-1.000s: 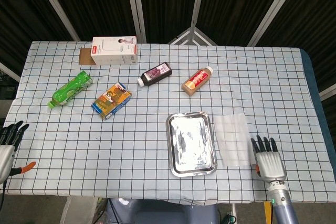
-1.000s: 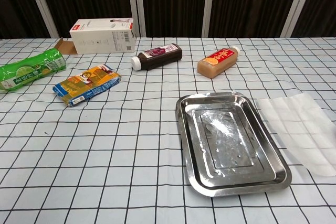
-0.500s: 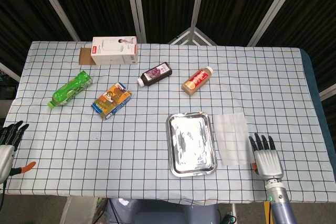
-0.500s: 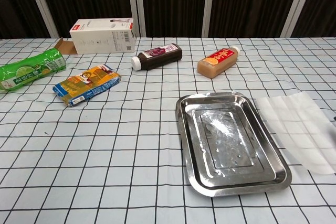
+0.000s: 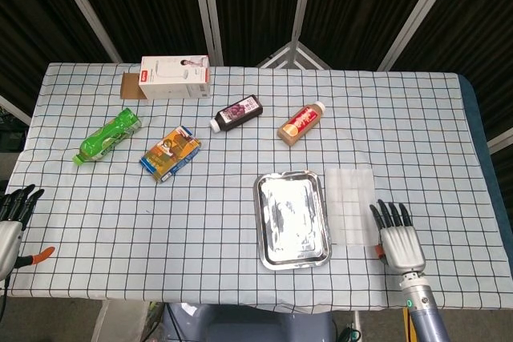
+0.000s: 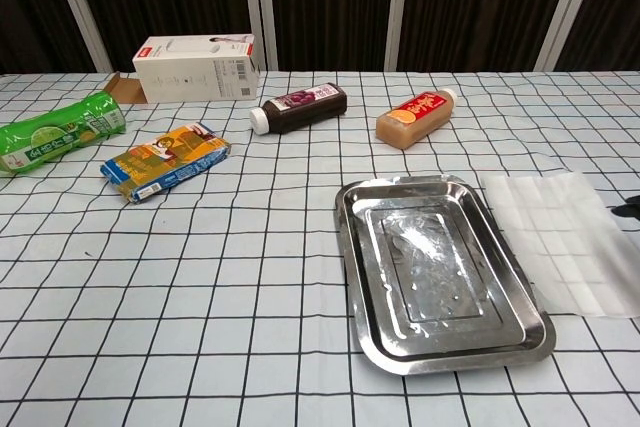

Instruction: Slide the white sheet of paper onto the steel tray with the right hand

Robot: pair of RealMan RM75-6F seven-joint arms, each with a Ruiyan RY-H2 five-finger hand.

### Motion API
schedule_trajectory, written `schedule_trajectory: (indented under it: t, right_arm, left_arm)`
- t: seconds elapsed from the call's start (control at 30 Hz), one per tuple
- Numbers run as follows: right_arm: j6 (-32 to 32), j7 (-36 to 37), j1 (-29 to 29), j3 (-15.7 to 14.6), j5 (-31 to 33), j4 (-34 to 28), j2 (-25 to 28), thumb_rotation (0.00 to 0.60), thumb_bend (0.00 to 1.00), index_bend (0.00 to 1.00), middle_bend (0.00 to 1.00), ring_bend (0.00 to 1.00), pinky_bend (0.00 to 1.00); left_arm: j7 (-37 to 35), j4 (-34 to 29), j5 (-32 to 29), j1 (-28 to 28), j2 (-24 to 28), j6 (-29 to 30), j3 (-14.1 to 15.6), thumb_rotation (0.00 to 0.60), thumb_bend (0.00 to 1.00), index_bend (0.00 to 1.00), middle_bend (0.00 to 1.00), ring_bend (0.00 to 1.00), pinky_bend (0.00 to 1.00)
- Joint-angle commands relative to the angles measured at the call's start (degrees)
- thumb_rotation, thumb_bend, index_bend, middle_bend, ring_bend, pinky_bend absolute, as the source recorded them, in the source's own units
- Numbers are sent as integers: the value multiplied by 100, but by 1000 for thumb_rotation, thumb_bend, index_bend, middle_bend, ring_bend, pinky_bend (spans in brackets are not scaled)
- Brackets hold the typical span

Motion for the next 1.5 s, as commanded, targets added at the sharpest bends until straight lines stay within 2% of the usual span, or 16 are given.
schedule_trajectory:
  t: [0.03,0.17,0.37,0.57,0.7,0.97,1.13,1.3,1.5]
  right_arm:
    - [34,146,9,-4,-71,62,-44,600,420,0,0,0,0]
    - [30,312,22,19,-102,147,-106,600,421,16,0,0,0]
    - [44,413,64,6,-233,249,-177,600,455,192,26,0,0]
    - [105,578,65,-11,-352,307,-225,600,461,238,41,0,0]
    - [158,658,61,-8,-412,322,-252,600,464,333,68,0,0]
    - [319,881,37,4,-560,387,-317,600,468,619,176,14,0]
    - [400,975,26,24,-615,397,-330,600,468,671,217,34,0]
    - [520,1041,33,30,-751,307,-286,600,469,672,218,36,0]
    - [947,1219,115,177,-1172,-176,-72,600,468,672,218,42,0]
  left_arm:
    - [0,-2,-4,-1,1,-3,-2,600,0,0,0,0,0]
    - [-7,-5,-11,-1,2,-6,-3,600,0,0,0,0,0]
    - [-12,-12,-29,-3,4,-16,-8,600,0,0,0,0,0]
    - [-31,-23,-39,-6,12,-28,-9,600,0,0,0,0,0]
    - [-42,-24,-43,-7,16,-31,-12,600,0,0,0,0,0]
    - [-43,-27,-46,-10,14,-35,-13,600,0,0,0,0,0]
    - [-46,-32,-56,-13,13,-43,-17,600,0,0,0,0,0]
    - [-53,-35,-66,-18,18,-55,-19,600,0,0,0,0,0]
    - [-53,-36,-54,-26,17,-62,-18,600,0,0,0,0,0]
